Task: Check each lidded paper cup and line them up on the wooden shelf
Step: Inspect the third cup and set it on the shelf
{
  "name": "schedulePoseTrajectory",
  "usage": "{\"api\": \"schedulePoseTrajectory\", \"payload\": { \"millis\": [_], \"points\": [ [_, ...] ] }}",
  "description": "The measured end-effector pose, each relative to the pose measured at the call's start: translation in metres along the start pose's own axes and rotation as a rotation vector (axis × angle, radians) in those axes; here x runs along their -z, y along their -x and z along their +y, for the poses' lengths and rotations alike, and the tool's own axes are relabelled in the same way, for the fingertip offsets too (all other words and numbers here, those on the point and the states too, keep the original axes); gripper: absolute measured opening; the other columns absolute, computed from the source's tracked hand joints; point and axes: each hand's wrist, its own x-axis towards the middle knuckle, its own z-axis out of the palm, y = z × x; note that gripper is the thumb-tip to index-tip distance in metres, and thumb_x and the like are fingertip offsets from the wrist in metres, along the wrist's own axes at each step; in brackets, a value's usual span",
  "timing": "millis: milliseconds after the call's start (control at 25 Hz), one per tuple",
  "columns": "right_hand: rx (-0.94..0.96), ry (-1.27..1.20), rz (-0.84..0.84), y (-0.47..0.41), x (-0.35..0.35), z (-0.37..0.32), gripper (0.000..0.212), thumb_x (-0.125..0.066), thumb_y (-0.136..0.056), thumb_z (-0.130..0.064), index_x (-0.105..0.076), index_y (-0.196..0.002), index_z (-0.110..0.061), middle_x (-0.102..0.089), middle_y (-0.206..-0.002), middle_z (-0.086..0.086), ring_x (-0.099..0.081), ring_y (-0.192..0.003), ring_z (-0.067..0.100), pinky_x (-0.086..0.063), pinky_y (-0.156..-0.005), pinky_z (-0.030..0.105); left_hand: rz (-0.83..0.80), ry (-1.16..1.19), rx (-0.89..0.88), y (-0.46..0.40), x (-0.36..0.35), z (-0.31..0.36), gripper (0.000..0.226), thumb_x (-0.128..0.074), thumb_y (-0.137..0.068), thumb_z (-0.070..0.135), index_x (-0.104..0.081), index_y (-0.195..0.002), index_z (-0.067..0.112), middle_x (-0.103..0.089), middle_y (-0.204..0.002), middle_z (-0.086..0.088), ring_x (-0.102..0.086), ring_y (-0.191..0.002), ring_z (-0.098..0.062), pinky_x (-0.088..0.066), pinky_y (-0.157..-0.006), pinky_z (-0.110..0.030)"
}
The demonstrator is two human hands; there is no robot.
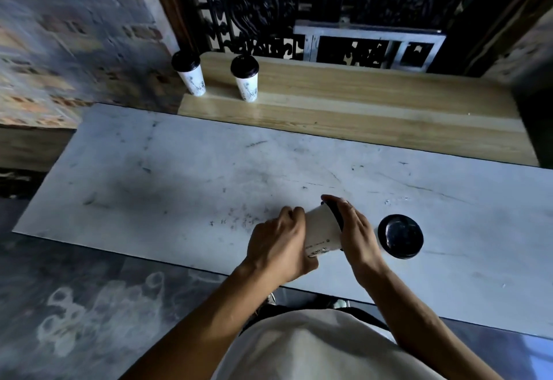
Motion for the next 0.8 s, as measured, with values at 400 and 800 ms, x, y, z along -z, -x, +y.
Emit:
{"api": "schedulePoseTrajectory", "payload": {
  "millis": [400, 800],
  "points": [
    [0.077, 0.091, -0.045, -0.007, -0.008, -0.001, 0.046, -0.034, -0.095, -0.046, -0.073, -0.115, -0.033, -0.072, -0.116, -0.016, -0.064, -0.109, 0.006, -0.051, -0.09, 0.03, -0.037, -0.044, 0.015, -0.006, 0.012, 0.002, 0.064, -0.078, -0.059, 0.047, -0.044, -0.102, 0.014, -0.069, -0.09, -0.007, -0.07, -0.067, -0.031, -0.038, -0.054, -0.029],
    [-0.132, -0.592, -0.135, -0.011, -0.01, 0.004, 0.038, -0.037, -0.11, -0.037, -0.065, -0.134, -0.025, -0.073, -0.131, 0.016, -0.074, -0.096, 0.023, -0.056, -0.085, 0.037, -0.084, 0.856, 0.385, -0.008, 0.017, -0.004, 0.049, -0.038, -0.084, 0.082, -0.057, -0.093, 0.038, -0.066, -0.082, 0.017, -0.064, -0.073, 0.008, -0.044, -0.057, -0.009]
  ]
}}
